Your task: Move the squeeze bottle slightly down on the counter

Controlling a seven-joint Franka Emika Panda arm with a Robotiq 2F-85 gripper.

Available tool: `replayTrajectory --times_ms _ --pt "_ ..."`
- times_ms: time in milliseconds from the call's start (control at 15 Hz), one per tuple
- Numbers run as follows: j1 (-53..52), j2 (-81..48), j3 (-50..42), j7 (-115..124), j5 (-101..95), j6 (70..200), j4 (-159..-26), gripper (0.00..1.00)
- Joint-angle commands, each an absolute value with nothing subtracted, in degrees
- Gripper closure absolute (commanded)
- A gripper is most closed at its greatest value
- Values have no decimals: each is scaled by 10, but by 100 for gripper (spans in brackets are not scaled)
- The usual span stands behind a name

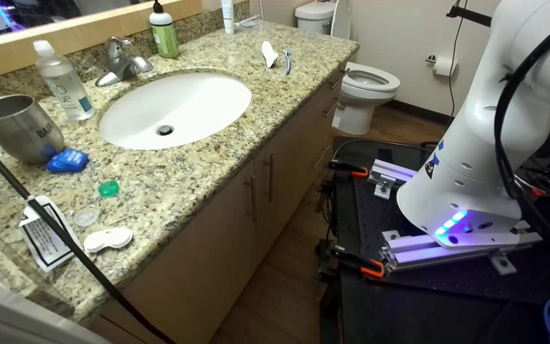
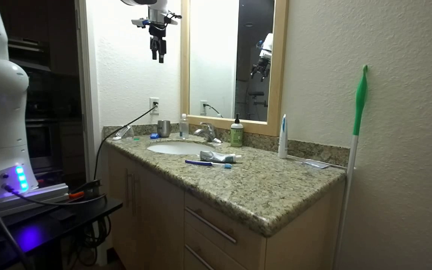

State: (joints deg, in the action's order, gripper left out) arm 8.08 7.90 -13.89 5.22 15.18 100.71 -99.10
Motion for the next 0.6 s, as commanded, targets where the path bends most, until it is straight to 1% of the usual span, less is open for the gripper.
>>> replayTrajectory --times_ms 0,200,267,467,533 --pt "127 -21 -176 65 194 1041 -880 0" --pt "170 -101 -201 94 237 1053 -778 0" --pt "158 -41 -183 71 210 1059 -857 0" --pt "168 -86 -204 81 228 1061 -803 0" --pt "158 -90 -203 86 200 1101 -814 0"
